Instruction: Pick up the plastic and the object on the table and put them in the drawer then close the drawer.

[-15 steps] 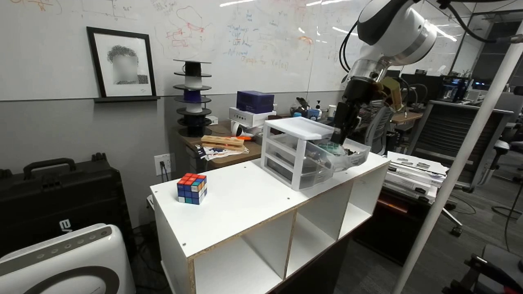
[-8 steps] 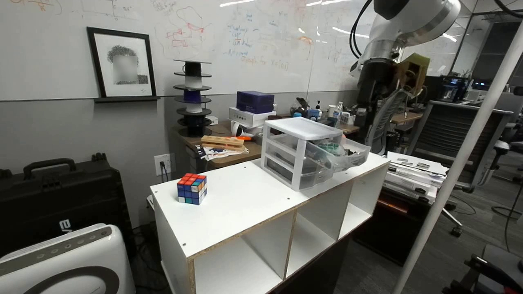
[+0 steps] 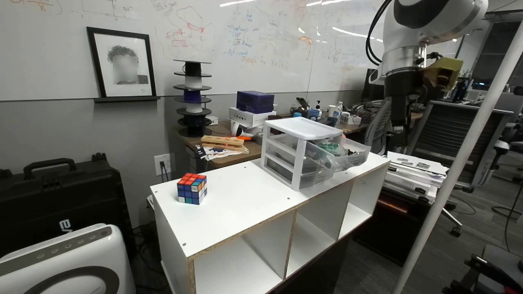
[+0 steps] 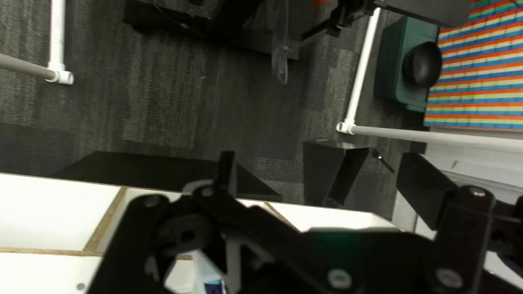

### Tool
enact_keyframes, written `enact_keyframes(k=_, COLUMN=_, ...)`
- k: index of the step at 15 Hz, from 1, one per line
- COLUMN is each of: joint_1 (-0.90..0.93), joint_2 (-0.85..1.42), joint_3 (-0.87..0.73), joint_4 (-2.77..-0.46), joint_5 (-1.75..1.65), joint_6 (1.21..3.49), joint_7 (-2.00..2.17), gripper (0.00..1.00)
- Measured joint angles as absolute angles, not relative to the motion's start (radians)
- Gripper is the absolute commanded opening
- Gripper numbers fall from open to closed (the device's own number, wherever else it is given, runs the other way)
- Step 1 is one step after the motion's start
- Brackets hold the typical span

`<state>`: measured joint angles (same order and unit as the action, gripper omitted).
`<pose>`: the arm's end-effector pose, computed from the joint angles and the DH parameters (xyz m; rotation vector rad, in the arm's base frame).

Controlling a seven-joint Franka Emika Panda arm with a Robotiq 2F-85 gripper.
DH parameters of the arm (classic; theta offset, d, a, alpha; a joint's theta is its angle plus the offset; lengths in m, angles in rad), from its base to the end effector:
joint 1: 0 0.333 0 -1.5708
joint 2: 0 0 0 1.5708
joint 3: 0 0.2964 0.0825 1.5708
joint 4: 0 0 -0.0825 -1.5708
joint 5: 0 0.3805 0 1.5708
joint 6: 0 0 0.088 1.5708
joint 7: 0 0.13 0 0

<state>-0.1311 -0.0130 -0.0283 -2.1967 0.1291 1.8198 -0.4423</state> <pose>0.4699 -0.0619 0.3270 -2.8673 -0.3284 0.4558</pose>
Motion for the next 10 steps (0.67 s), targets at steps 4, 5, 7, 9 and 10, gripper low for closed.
enact_keyframes(k=4, joint_1=-0.128, joint_2=0.017, joint_3=-0.029, joint_4=-2.250, joint_5=0.034, joint_6=1.928, joint_7=-0.386, gripper=0.85)
enact_keyframes(k=5, joint_1=-0.124, joint_2=0.029, joint_3=-0.029, joint_4=-2.259, joint_5=0.032, joint_6=1.958, joint_7=-0.386, gripper=0.72)
enact_keyframes(k=7, joint_1=-0.111, joint_2=0.058, joint_3=-0.028, joint_4=-2.271, joint_5=0.032, joint_6=2.011, joint_7=-0.395, gripper=0.58)
enact_keyframes(k=9, joint_1=-0.095, joint_2=0.079, joint_3=-0.025, joint_4=-2.279, joint_5=0.033, joint_6=2.061, joint_7=-0.414, gripper=0.42)
enact_keyframes(k=10, joint_1=-0.088, joint_2=0.084, joint_3=-0.023, joint_4=-2.284, joint_5=0.033, joint_6=2.085, joint_7=-0.426, gripper=0.33)
